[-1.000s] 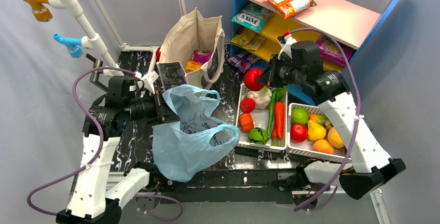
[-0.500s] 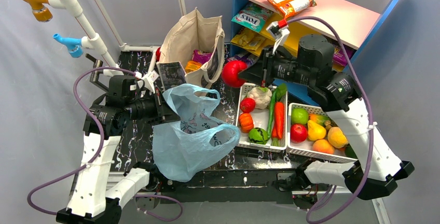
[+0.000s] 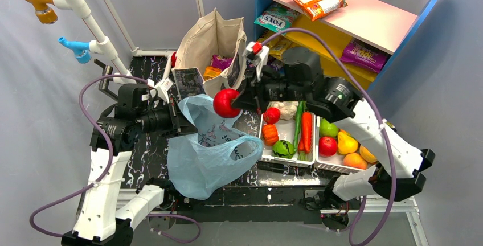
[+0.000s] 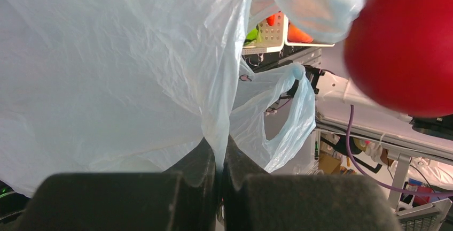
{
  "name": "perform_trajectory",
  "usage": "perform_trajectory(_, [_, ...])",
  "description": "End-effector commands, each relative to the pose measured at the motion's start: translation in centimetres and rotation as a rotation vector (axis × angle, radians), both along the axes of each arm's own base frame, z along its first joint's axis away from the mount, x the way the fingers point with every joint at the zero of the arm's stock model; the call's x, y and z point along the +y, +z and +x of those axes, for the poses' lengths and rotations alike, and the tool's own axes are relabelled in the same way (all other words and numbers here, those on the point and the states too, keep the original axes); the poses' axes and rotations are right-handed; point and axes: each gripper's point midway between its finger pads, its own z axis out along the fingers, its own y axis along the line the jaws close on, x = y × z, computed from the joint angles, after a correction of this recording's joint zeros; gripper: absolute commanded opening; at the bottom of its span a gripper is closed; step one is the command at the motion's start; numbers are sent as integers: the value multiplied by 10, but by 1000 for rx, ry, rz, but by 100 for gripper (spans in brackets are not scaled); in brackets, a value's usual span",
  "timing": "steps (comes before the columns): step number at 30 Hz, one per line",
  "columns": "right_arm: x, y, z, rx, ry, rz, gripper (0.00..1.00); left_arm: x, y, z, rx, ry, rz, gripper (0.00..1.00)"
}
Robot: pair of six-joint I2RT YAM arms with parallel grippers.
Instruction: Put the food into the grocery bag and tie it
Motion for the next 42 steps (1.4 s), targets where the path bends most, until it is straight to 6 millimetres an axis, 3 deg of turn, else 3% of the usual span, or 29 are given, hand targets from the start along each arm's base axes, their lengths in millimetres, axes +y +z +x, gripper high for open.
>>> perform_trajectory(1, [17,6,-12,-109,61,-13,1,-1,11,-6,-34,-9,-17,0])
perform_trajectory(9, [46,-18,-30,-138,160,-72,1,2,12,-11,-38,0,-7,0])
perform_trajectory(18, [68,-25,-57,-199,292,-104,1,3,10,-10,-36,8,-5,0])
perform_trajectory(26, [74,-21,-81,-214,386,-116,1,3,7,-10,-27,4,4,0])
perform_trajectory(29, [75,-34,-85,-233,401,-166,1,4,7,-10,-27,2,7,0])
perform_trajectory(34, [72,-58,-66,-258,307,-241,1,4,6,-10,-24,-3,12,0])
perform_trajectory(42, [53,-74,-19,-365,99,-325,1,5,4,-14,-18,-12,23,0])
